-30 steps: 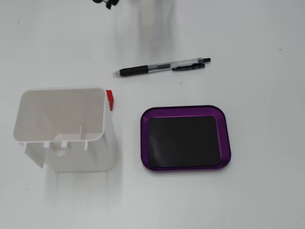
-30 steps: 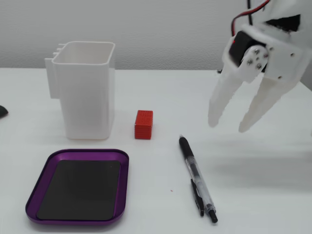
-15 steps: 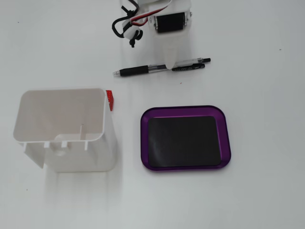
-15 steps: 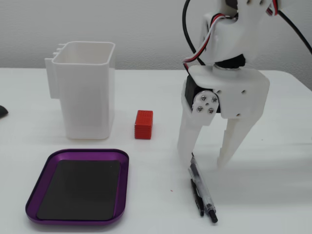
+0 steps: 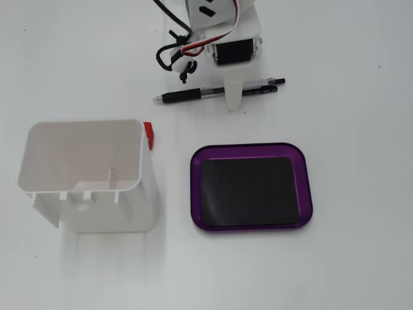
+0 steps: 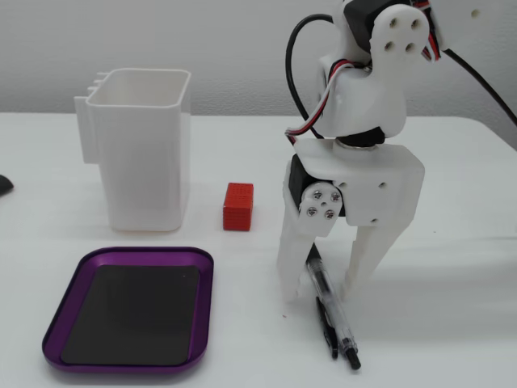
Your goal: Pick up the pen and put it in the pen holder.
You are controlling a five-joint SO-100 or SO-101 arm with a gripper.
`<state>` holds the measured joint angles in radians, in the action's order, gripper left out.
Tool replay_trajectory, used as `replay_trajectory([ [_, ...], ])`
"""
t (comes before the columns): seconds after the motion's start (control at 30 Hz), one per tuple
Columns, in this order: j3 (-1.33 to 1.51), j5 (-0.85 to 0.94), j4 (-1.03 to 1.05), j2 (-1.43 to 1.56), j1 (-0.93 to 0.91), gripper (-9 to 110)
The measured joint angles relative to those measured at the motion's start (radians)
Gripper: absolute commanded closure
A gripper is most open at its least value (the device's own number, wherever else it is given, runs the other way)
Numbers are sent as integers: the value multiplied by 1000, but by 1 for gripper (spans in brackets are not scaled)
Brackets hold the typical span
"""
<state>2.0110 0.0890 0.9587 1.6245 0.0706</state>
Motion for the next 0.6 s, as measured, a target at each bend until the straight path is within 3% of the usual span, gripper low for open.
replay_trajectory([
  [0.27,8,8,-17,-28,0,102],
  [0.6,5,9,-15,-28,-3,102],
])
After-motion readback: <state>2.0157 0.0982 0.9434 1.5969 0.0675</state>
